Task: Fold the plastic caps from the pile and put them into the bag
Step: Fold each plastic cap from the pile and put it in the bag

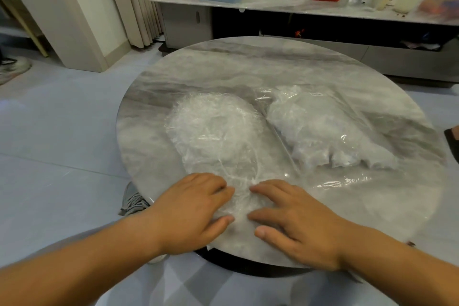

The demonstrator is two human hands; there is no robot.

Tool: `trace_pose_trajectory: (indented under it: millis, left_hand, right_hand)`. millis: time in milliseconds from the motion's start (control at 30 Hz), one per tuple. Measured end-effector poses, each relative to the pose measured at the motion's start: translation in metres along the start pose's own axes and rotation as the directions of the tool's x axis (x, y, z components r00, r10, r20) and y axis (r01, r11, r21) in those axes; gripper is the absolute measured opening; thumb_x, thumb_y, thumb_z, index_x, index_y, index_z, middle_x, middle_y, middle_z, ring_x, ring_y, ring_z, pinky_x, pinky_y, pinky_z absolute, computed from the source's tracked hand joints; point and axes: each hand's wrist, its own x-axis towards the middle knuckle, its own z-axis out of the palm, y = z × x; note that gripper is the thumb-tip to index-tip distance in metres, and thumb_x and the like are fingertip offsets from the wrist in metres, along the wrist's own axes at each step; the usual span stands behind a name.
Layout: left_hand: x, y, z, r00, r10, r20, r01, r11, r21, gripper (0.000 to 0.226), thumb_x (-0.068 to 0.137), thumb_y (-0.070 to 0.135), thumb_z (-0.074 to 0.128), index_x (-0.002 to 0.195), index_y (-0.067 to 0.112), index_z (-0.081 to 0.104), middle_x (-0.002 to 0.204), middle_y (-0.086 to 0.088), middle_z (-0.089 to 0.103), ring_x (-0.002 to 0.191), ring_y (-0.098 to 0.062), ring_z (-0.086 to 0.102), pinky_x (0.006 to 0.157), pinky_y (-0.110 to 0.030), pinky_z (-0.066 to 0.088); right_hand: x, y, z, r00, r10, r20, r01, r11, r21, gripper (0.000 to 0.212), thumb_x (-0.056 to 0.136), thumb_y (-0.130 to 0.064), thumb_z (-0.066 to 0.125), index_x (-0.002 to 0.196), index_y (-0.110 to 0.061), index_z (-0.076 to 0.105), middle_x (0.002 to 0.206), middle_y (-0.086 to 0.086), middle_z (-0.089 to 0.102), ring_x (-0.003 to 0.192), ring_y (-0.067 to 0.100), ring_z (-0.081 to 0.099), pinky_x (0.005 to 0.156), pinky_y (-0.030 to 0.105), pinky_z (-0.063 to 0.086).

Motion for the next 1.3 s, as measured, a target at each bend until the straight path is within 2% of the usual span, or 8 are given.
trace_pose_trajectory:
  millis: [267, 400, 567, 800, 933, 1100, 1200, 1300]
  left_hand:
    - [-0.003, -0.012, 0.003, 0.998, -0.067, -0.005, 0.064, 0.975, -0.213, 0.071, 0.086, 0.073, 0.052, 0.143, 0.031, 0.049, 0.15, 0.01, 0.041, 0.136, -0.007, 0.039, 0.109, -0.023, 0.037]
    - [0.001, -0.02, -0.001, 0.996, -0.077, 0.039, 0.085, 0.95, -0.3, 0.068, 0.078, 0.074, 0.062, 0.133, 0.035, 0.055, 0.134, 0.023, 0.05, 0.122, 0.004, 0.046, 0.103, -0.022, 0.043]
    - [0.003, -0.019, -0.006, 0.98, -0.199, 0.007, 0.175, 0.845, -0.505, 0.041, 0.077, 0.06, 0.077, 0.107, 0.031, 0.071, 0.101, 0.02, 0.068, 0.099, 0.003, 0.062, 0.088, -0.02, 0.049]
    - [0.017, -0.015, -0.019, 0.887, -0.437, 0.153, 0.39, 0.529, -0.753, 0.024, 0.083, 0.045, 0.076, 0.091, 0.023, 0.075, 0.081, 0.005, 0.076, 0.08, -0.002, 0.071, 0.081, -0.02, 0.051]
    - [0.027, -0.022, -0.014, 0.808, -0.58, 0.106, 0.495, 0.57, -0.656, 0.03, 0.08, 0.051, 0.078, 0.08, 0.022, 0.072, 0.073, 0.003, 0.072, 0.07, -0.008, 0.068, 0.072, -0.028, 0.056]
    - [0.034, -0.026, -0.001, 0.768, -0.639, -0.027, 0.555, 0.686, -0.47, 0.035, 0.073, 0.057, 0.08, 0.084, 0.031, 0.059, 0.091, 0.01, 0.054, 0.084, -0.007, 0.056, 0.076, -0.024, 0.048]
    - [0.036, -0.025, 0.004, 0.739, -0.671, -0.065, 0.584, 0.685, -0.436, 0.045, 0.069, 0.063, 0.079, 0.092, 0.032, 0.055, 0.102, 0.011, 0.046, 0.102, -0.01, 0.046, 0.092, -0.03, 0.043]
    - [0.037, -0.021, 0.006, 0.692, -0.718, -0.073, 0.634, 0.653, -0.415, 0.058, 0.069, 0.064, 0.079, 0.105, 0.032, 0.047, 0.113, 0.01, 0.033, 0.107, -0.008, 0.028, 0.095, -0.026, 0.027]
  right_hand:
    - [-0.01, -0.004, 0.005, 1.0, 0.001, 0.002, -0.001, 1.0, 0.018, 0.07, 0.101, -0.064, 0.008, 0.14, -0.027, 0.054, 0.148, -0.016, 0.043, 0.14, 0.004, 0.031, 0.112, 0.032, 0.031]
    - [-0.014, -0.001, -0.003, 0.998, 0.006, -0.068, 0.002, 0.992, 0.129, 0.062, 0.103, -0.058, 0.02, 0.141, -0.025, 0.056, 0.144, -0.017, 0.05, 0.136, -0.002, 0.038, 0.113, 0.028, 0.031]
    - [-0.01, -0.001, -0.012, 0.981, 0.132, -0.145, -0.072, 0.93, 0.361, 0.059, 0.101, -0.059, 0.03, 0.137, -0.025, 0.062, 0.134, -0.028, 0.053, 0.126, -0.023, 0.036, 0.105, 0.002, 0.023]
    - [0.008, -0.001, -0.024, 0.959, 0.281, -0.048, -0.192, 0.762, 0.619, 0.068, 0.099, -0.065, 0.029, 0.113, -0.012, 0.071, 0.107, -0.007, 0.068, 0.106, 0.003, 0.063, 0.097, 0.022, 0.044]
    - [0.027, 0.002, -0.028, 0.956, 0.294, 0.0, -0.244, 0.792, 0.559, 0.076, 0.095, -0.063, 0.03, 0.11, 0.003, 0.063, 0.106, 0.011, 0.065, 0.093, 0.017, 0.062, 0.09, 0.026, 0.049]
    - [0.04, 0.004, -0.026, 0.962, 0.252, 0.109, -0.275, 0.886, 0.374, 0.066, 0.095, -0.067, 0.022, 0.086, -0.018, 0.065, 0.115, -0.013, 0.055, 0.106, -0.005, 0.052, 0.101, 0.023, 0.039]
    - [0.055, 0.008, -0.031, 0.951, 0.308, 0.006, -0.287, 0.878, 0.383, 0.048, 0.101, -0.058, 0.031, 0.083, -0.029, 0.065, 0.122, -0.012, 0.05, 0.112, -0.003, 0.047, 0.097, 0.02, 0.032]
    - [0.077, 0.014, -0.036, 0.906, 0.405, -0.121, -0.307, 0.828, 0.468, 0.056, 0.105, -0.049, 0.037, 0.102, -0.007, 0.074, 0.121, 0.005, 0.058, 0.117, 0.016, 0.053, 0.089, 0.015, 0.037]
